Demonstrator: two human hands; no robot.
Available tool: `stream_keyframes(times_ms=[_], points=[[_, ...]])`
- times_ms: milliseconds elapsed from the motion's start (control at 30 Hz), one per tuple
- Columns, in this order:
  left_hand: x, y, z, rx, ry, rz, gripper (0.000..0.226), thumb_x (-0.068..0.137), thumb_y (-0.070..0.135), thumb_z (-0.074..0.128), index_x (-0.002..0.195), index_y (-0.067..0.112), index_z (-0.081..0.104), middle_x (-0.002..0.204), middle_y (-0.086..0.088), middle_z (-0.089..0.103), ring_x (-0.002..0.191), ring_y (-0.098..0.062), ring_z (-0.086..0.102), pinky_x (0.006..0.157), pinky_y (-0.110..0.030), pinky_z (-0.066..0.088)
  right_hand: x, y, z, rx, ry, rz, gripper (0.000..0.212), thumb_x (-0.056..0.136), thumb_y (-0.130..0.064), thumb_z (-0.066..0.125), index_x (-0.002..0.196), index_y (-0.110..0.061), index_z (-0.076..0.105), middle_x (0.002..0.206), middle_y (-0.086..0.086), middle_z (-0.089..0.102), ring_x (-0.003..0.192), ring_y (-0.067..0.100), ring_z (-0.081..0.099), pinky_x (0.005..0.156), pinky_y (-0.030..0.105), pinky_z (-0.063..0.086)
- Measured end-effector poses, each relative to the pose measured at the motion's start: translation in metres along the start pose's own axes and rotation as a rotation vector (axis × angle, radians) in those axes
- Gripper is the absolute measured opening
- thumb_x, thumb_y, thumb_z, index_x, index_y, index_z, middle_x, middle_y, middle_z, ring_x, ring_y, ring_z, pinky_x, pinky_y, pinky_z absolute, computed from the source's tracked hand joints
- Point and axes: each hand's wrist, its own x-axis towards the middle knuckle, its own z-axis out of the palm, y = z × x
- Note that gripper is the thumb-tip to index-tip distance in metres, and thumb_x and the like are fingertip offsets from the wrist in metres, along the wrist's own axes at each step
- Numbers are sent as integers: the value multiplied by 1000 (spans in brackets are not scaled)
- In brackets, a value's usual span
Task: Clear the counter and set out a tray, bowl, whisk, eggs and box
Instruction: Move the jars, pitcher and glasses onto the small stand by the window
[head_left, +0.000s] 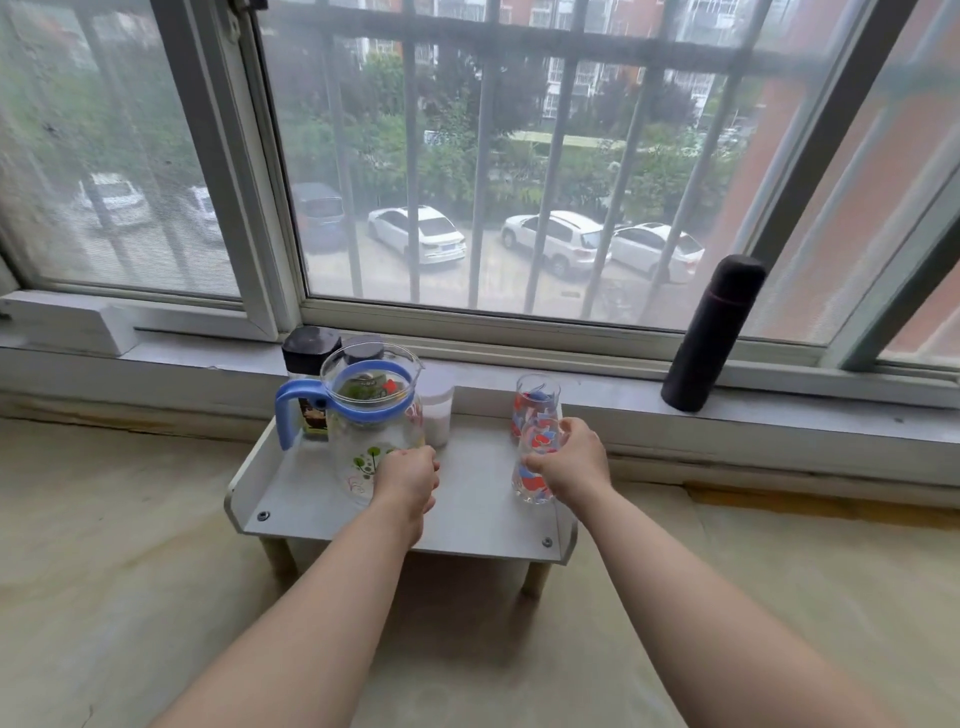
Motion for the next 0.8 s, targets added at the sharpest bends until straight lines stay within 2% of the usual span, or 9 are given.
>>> stream_keyframes(times_ms=[67,200,300,400,467,567,633,733,800], points=[[1,1,5,-22,26,3,18,94,12,45,106,5,56,81,-4,56,73,-17,48,63,-27,39,4,1,2,-18,8,-2,64,71,-19,81,125,-15,48,117,6,57,99,21,62,81,34,56],[5,-2,13,50,114,59,13,90,12,47,93,5,58,82,-10,52,70,-18,44,71,-34,39,13,2,4,-53,8,-23,61,69,-20,80,122,-14,51,116,6,58,101,22,61,87,36,54],[2,-2,17,72,159,77,11,93,11,46,93,6,56,75,-5,45,64,-15,39,64,-30,38,20,1,6,-65,11,-11,57,67,-23,78,117,-16,52,113,4,59,101,23,61,89,41,53],[2,-2,17,90,157,74,12,93,12,47,94,5,57,77,-5,47,65,-15,39,59,-28,36,28,5,12,-94,11,-2,58,63,-28,76,115,-19,51,111,3,60,102,25,61,90,45,53],[1,-2,15,103,145,71,14,93,13,48,95,5,59,77,-5,48,66,-15,40,61,-29,37,26,3,14,-102,6,-2,63,65,-24,75,121,-18,48,115,5,57,108,27,57,92,45,52],[0,-3,13,120,116,57,15,94,15,48,98,6,59,79,-7,49,73,-18,45,71,-33,41,14,-5,8,-110,-15,21,73,70,-14,75,133,-12,38,128,10,47,119,28,48,100,42,47],[-3,-2,12,113,87,50,12,93,14,49,92,8,59,83,-8,50,79,-21,46,74,-34,41,8,-4,1,-78,-22,51,81,72,-11,76,140,-10,31,137,12,41,125,30,45,103,41,45],[-11,-1,13,92,28,43,20,91,10,47,72,16,49,79,-7,47,68,-19,41,60,-29,33,-9,1,-14,-23,-17,87,84,79,-9,73,147,-8,23,147,12,35,133,29,41,102,38,42],[-19,0,15,92,-18,38,25,92,8,46,69,18,46,74,-3,46,62,-16,37,55,-27,30,-22,5,-24,21,-2,94,84,83,-10,70,150,-9,20,151,11,33,136,28,39,103,37,41]])
